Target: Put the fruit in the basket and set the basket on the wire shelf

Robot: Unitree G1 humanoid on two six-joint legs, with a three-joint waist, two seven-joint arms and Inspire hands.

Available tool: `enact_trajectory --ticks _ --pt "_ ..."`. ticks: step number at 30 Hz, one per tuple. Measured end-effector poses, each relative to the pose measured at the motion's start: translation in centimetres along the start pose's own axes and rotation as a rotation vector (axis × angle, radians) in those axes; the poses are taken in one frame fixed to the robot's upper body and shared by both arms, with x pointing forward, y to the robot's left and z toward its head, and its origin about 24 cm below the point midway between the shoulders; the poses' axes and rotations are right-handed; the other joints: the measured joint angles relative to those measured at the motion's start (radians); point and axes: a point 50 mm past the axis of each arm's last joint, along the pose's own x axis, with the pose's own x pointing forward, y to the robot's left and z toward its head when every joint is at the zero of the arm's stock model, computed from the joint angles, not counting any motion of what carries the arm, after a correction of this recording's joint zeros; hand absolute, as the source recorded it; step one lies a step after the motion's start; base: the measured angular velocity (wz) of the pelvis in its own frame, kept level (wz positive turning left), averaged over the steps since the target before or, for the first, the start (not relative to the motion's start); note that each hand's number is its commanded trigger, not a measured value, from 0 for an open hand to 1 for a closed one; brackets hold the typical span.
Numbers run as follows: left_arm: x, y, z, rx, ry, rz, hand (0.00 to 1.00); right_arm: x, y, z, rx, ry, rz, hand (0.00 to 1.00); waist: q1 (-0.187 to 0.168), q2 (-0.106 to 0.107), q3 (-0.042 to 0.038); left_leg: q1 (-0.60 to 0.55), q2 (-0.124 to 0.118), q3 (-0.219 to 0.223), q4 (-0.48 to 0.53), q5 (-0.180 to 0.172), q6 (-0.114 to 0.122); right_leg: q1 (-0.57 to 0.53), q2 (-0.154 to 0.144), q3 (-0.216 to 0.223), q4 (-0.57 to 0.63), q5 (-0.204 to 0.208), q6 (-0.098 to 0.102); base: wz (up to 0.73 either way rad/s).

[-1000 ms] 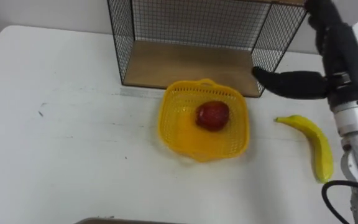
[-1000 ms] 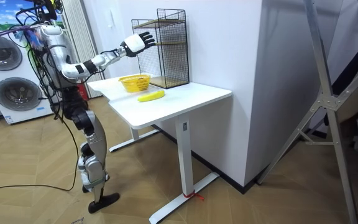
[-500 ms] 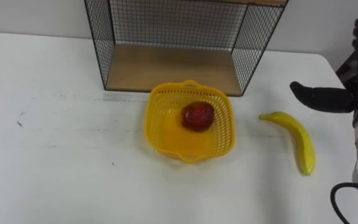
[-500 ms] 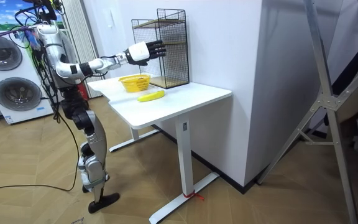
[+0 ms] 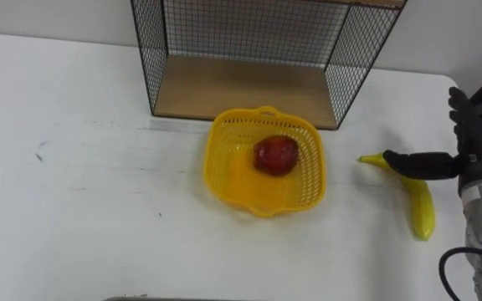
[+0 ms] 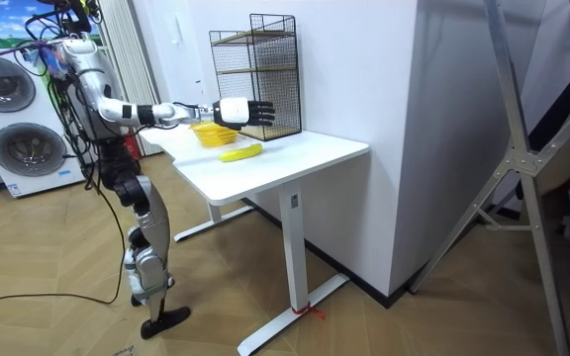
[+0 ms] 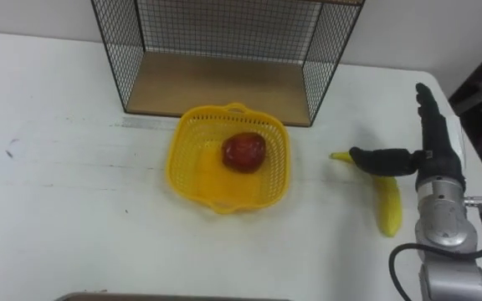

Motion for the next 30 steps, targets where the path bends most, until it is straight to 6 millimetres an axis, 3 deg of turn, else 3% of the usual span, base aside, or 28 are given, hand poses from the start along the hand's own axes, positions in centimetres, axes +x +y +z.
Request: enact_trajectory --ticks 5,14,30 --pt "0.0 0.0 0.1 0.000 -0.002 0.000 0.00 0.5 0.2 0.4 0.001 -0.010 0.017 0.00 0.000 0.000 0.0002 0.000 0.000 0.000 -0.001 0.000 0.000 0.000 0.001 0.001 -0.002 0.000 0.000 0.00" --pt "0.0 0.0 0.0 0.000 -0.002 0.002 0.00 0.4 0.4 -0.8 -0.028 0.040 0.045 0.00 0.000 0.012 0.0025 0.000 0.000 -0.002 -0.001 0.000 0.000 0.000 0.001 0.002 -0.005 0.000 0.000 0.00" --pt "0.0 0.1 0.1 -0.006 -0.007 0.005 0.00 0.1 0.7 -4.8 -0.046 0.219 0.123 0.00 0.000 0.027 -0.0007 0.001 -0.002 -0.020 0.007 0.000 0.000 0.002 -0.001 -0.006 0.008 0.000 0.000 0.01"
